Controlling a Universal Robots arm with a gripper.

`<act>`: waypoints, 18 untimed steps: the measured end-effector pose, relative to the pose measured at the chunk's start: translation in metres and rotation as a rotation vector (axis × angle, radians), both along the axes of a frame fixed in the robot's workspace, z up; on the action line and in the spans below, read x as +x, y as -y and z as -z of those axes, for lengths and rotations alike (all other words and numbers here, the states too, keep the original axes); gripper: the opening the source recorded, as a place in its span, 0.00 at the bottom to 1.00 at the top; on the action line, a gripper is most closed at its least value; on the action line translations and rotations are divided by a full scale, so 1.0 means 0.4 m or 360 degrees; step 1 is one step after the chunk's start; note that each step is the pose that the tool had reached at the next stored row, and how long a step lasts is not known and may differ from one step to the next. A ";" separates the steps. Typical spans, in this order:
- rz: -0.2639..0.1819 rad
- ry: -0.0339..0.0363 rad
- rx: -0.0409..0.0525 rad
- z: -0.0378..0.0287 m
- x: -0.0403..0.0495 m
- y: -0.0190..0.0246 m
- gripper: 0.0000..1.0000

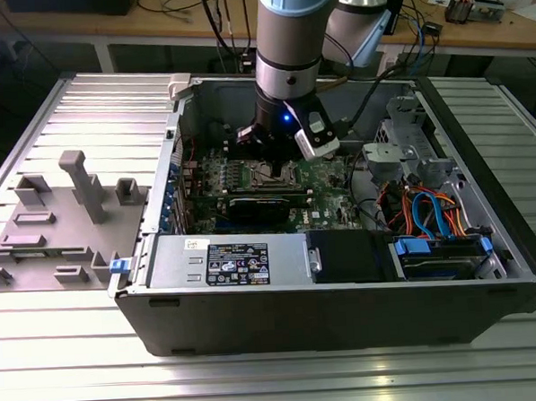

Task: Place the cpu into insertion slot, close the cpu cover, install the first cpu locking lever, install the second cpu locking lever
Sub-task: 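Install the second cpu locking lever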

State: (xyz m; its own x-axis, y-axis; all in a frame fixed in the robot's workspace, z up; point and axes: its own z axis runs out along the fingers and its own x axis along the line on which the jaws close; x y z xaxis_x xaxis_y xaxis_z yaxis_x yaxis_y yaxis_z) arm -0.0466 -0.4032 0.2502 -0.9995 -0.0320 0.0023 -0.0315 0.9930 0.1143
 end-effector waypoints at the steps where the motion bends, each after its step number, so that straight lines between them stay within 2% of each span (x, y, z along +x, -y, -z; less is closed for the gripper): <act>1: 0.0000 -0.0006 0.0002 0.002 0.000 0.002 0.11; 2: 0.0000 -0.0008 0.0004 0.004 0.000 0.004 0.11; 5: 0.0000 -0.0012 0.0022 0.008 -0.005 0.005 0.11; 10: 0.0000 -0.0012 0.0046 0.016 -0.030 0.007 0.11; 15: 0.0000 -0.0012 0.0052 0.035 -0.044 0.007 0.11; 18: -0.0002 -0.0013 0.0063 0.045 -0.047 0.010 0.11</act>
State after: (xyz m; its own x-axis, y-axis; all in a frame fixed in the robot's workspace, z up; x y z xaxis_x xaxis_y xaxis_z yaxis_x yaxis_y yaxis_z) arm -0.0654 -0.4073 0.2321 -0.9994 -0.0335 0.0094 -0.0317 0.9876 0.1535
